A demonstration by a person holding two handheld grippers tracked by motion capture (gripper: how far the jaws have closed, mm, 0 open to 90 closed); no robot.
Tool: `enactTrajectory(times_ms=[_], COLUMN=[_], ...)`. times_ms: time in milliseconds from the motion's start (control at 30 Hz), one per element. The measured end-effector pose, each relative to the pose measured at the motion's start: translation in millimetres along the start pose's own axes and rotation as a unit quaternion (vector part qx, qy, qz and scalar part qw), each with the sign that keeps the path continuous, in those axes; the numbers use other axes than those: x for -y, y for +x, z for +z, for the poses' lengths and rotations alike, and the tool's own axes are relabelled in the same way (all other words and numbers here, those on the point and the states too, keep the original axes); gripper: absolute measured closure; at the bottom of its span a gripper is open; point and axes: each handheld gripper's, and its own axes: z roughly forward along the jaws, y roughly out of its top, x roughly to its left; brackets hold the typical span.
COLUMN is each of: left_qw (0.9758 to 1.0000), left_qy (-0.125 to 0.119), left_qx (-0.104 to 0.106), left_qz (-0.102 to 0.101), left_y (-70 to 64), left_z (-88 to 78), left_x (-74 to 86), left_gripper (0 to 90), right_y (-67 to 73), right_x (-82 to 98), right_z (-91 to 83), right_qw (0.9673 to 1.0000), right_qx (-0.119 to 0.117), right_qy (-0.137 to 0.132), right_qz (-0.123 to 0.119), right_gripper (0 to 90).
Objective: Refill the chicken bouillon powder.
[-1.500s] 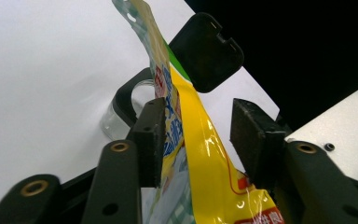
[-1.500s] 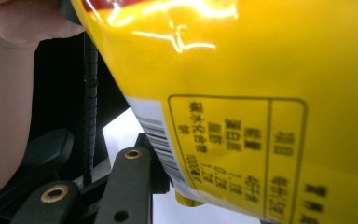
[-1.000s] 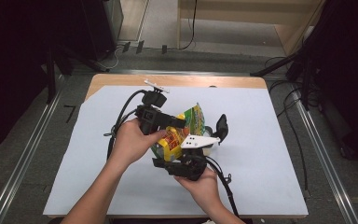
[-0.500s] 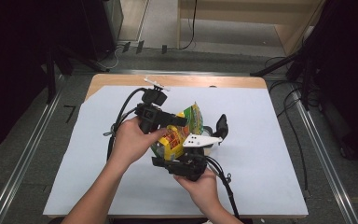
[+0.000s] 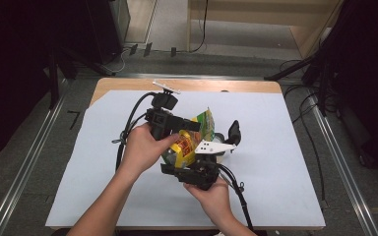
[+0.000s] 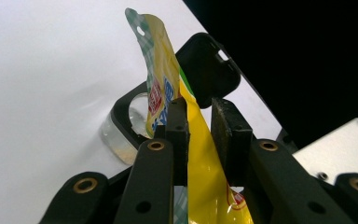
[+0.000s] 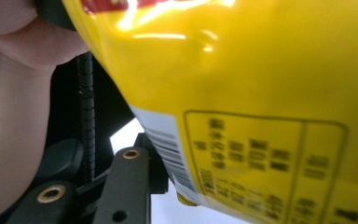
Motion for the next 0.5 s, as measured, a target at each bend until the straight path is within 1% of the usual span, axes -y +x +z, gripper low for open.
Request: enactTrajectory(times_ms=[33,67,100,133,167,233,300,433,500], left_qw=[1.0,1.0,1.0,1.0,0.9999,0.9999,0.9998,0.9998,0.9998], left_qy=[-0.002,-0.003,-0.004,-0.006,-0.008,-0.01,-0.01,-0.007,-0.005], left_qx=[0.002,0.003,0.002,0.001,0.002,0.003,0.007,0.016,0.016], left_qz=[0.001,-0.001,-0.004,-0.005,-0.006,-0.011,-0.012,-0.01,-0.007], left_y=[1.2,1.6,1.4,1.0,0.6,0.7,1.0,2.4,2.8], left_z=[0.5,0.7,0.5,0.5,0.8,1.7,2.7,3.1,2.5], left_x=[0.1,0.1,0.0,0.1,0.1,0.1,0.4,-0.5,-1.1], left_gripper=[78.4,78.5,78.6,78.7,78.7,78.7,78.7,78.1,77.8], right_y=[0.5,2.1,3.2,5.1,6.0,7.7,7.7,5.9,4.8], right_x=[0.3,0.6,0.5,0.4,0.2,-0.1,-0.2,-0.2,-0.5], right_z=[0.3,0.7,0.7,0.7,0.7,-0.4,-1.2,-3.0,-3.8], right_qw=[1.0,0.9997,0.9995,0.9988,0.9982,0.9977,0.9977,0.9988,0.9992], right_qx=[0.008,0.022,0.026,0.038,0.047,0.055,0.055,0.042,0.036], right_qy=[0.001,0.003,0.007,0.009,0.011,0.014,0.015,0.012,0.009], right_qz=[-0.003,-0.012,-0.016,-0.028,-0.035,-0.036,-0.037,-0.021,-0.017], right_gripper=[62.3,61.2,61.6,61.3,61.1,62.4,64.3,66.5,67.2])
